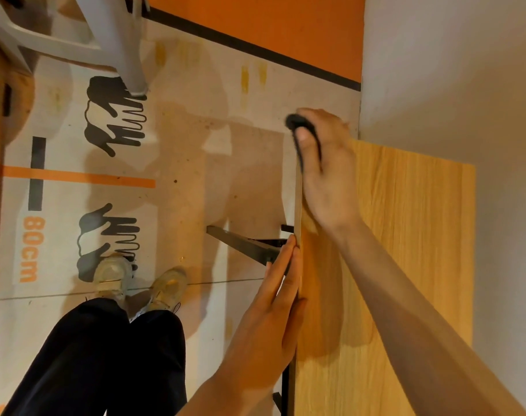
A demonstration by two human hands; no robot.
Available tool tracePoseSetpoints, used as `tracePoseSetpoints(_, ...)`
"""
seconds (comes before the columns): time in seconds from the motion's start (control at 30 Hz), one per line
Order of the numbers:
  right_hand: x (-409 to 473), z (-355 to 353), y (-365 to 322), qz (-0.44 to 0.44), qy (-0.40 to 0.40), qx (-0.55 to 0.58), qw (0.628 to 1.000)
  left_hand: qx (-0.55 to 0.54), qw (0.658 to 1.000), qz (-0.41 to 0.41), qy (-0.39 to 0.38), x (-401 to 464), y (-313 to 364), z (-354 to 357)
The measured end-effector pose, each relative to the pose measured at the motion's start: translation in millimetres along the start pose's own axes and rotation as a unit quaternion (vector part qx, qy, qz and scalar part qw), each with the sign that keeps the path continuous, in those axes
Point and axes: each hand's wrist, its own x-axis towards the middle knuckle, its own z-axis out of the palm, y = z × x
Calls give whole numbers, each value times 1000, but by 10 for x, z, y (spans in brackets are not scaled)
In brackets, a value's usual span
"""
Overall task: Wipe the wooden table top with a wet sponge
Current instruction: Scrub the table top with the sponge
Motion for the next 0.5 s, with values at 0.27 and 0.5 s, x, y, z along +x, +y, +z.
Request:
tracePoseSetpoints(0.27,-244,-200,280,106,62,80,989,-1,999,-33,-32,31,102,-107)
tracePoseSetpoints(0.5,-843,-195,84,70,-14,81,994,37,999,-15,-35,45,49,-256)
